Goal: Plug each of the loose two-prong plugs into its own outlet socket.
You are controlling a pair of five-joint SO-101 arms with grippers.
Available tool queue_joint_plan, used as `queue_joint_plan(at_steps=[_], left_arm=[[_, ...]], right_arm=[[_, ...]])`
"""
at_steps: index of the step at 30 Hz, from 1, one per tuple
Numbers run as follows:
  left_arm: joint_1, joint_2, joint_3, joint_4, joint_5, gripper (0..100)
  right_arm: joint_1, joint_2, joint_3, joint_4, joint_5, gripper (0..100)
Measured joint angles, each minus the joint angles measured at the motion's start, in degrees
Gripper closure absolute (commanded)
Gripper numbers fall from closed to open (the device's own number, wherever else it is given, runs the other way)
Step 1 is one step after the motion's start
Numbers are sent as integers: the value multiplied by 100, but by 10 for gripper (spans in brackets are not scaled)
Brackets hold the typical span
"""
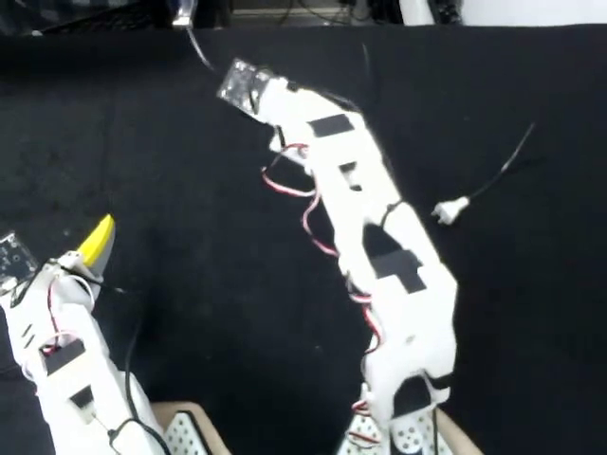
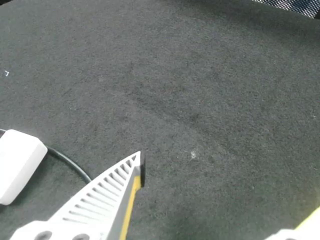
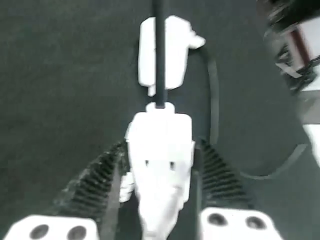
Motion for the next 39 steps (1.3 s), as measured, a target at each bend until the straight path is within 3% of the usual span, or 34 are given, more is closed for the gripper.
queue_joint_plan(at_steps=[15,24,28,32,39], left_arm=[[0,0,0,0,0,478],[0,0,0,0,0,478],[0,0,0,0,0,478],[0,0,0,0,0,478],[0,0,0,0,0,478]], right_arm=[[-26,782,-53,519,-9,607],[-378,-1002,-756,3042,9,609],[-202,-1837,-1046,4413,440,609],[545,-2488,-1081,5037,440,609],[2620,-2945,-1081,5565,448,609]])
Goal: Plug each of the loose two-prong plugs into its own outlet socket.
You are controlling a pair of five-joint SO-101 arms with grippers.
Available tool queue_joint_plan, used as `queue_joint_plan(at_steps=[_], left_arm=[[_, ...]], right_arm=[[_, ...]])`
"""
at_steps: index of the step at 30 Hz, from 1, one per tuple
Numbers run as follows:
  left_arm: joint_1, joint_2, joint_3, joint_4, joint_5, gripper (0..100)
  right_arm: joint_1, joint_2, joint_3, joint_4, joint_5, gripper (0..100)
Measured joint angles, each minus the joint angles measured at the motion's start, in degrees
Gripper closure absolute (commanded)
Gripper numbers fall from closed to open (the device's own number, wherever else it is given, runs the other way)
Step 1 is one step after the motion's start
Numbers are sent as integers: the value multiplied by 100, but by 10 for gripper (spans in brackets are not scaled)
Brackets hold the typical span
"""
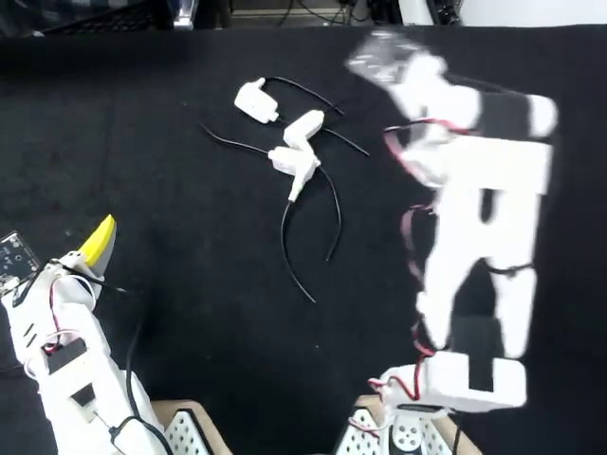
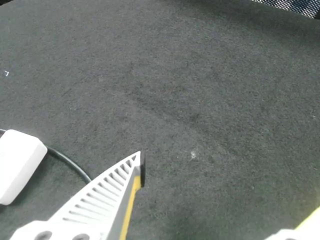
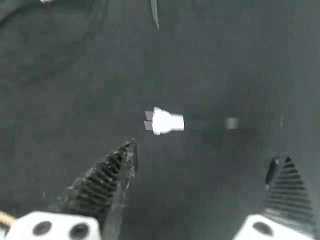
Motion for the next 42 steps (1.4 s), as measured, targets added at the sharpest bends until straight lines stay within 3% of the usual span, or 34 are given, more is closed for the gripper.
queue_joint_plan(at_steps=[6,11,16,22,29,33,36,42], left_arm=[[0,0,0,0,0,478],[0,79,0,-35,0,478],[-185,176,0,273,-62,478],[-378,35,-176,1653,-730,478],[-1952,-185,-2031,4316,-369,478],[-2567,-202,-3191,5521,-519,478],[-2813,-158,-3622,5776,-826,478],[-3209,1125,-4484,5776,-1160,478]], right_arm=[[1934,-44,202,220,114,609],[3534,-202,1363,158,1732,609],[4554,-589,2804,-466,2312,609],[4800,-1222,4941,-923,2980,609],[4589,-2277,7349,-1785,3068,609],[4290,-3024,8475,-2022,3068,609],[4097,-3640,9213,-2163,3033,609],[4026,-4993,9996,-2664,2215,609]])
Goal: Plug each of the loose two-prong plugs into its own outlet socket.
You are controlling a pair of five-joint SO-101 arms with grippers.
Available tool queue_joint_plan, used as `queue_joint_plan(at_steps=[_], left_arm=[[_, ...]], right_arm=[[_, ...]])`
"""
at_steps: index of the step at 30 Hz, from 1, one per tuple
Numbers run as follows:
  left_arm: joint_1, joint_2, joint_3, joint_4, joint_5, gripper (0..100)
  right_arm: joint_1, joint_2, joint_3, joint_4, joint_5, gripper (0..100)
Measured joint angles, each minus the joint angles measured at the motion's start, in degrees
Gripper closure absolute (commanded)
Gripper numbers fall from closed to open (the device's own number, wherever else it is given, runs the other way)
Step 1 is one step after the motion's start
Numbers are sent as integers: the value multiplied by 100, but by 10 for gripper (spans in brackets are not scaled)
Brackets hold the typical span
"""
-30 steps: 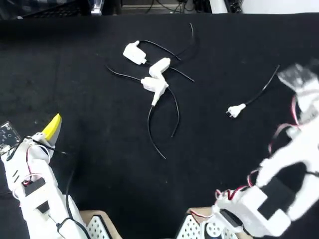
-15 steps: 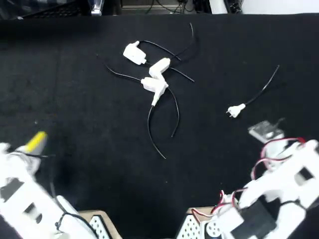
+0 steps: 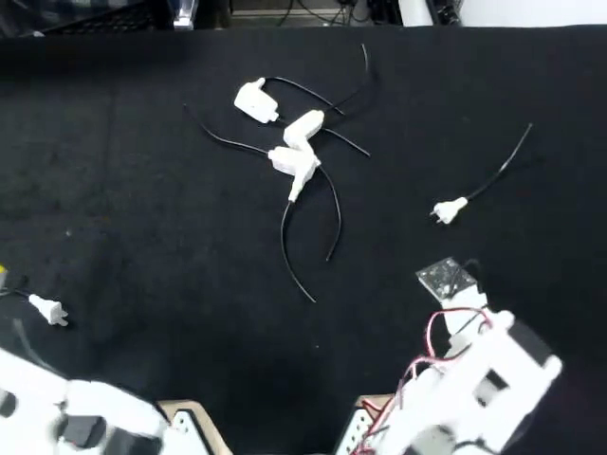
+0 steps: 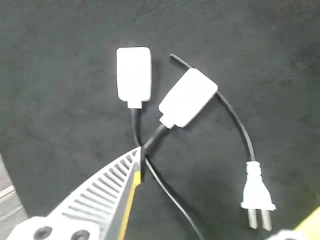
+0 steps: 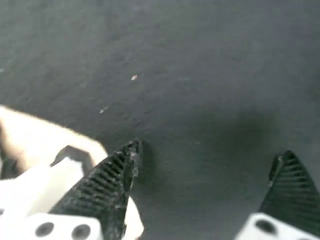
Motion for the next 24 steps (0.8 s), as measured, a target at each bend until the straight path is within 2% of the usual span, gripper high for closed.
queue_joint_plan(at_steps=[6,14,17,24], left_arm=[[-343,2154,-1714,70,-879,478],[-422,4519,-3912,70,-2576,478],[-659,5240,-4466,70,-2822,478],[-1020,6875,-5336,70,-2884,480]], right_arm=[[-26,-1213,369,-70,-141,609],[-35,-2629,791,-88,-202,609],[-35,-2963,914,-88,-404,609],[-211,-3086,967,-88,-580,609]])
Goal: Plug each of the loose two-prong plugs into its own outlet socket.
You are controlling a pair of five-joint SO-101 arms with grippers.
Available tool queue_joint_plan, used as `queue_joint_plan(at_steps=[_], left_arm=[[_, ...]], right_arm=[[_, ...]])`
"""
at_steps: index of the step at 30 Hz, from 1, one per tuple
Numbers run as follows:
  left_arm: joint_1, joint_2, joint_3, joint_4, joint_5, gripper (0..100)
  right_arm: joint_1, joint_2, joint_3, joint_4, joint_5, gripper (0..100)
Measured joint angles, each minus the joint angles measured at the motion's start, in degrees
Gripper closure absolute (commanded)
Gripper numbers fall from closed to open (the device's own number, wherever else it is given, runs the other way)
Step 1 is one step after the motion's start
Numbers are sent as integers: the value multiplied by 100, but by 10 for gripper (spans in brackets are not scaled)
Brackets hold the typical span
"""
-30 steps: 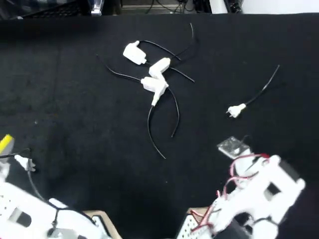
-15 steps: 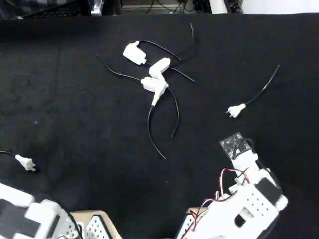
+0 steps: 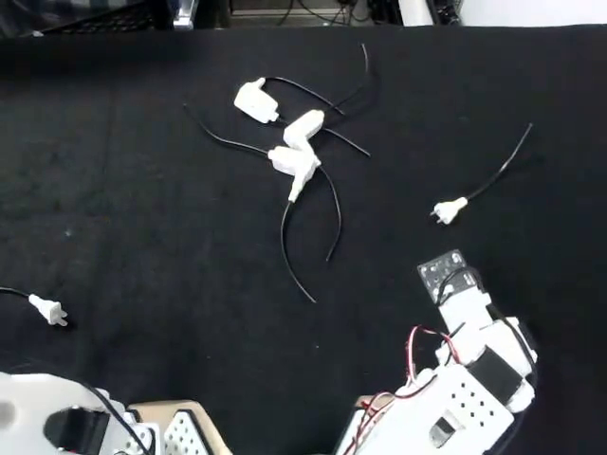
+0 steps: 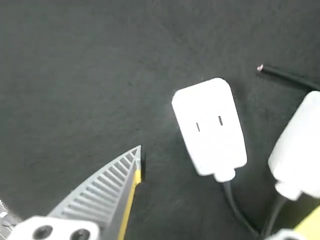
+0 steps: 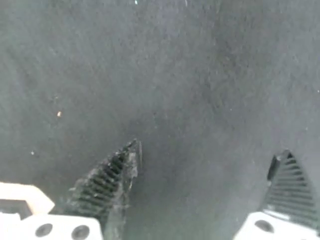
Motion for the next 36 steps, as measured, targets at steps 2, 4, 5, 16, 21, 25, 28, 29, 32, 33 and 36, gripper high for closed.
queue_joint_plan(at_steps=[2,4,5,16,21,25,28,29,32,33,36], left_arm=[[9,387,-158,0,0,514],[9,686,-334,9,9,581],[9,809,-466,18,79,619],[53,1890,-2031,0,738,724],[44,2180,-2224,9,730,729],[44,2277,-2242,44,765,729],[44,2303,-2303,79,774,726],[44,2303,-2382,158,774,725],[35,2251,-2760,721,774,725],[35,2251,-2892,1002,774,725],[26,2224,-3244,1969,774,725]], right_arm=[[-88,0,18,-18,-53,609],[-114,-26,35,-26,-70,609],[-114,-26,35,-26,-79,609],[-114,-26,35,-35,-105,609],[-114,-26,35,-35,-105,609],[-114,-35,35,-35,-105,609],[-114,-35,35,-35,-105,609],[-114,-35,35,-35,-105,609],[-114,-35,35,-35,-105,609],[-114,-35,35,-35,-105,609],[-114,-35,62,-35,-105,609]])
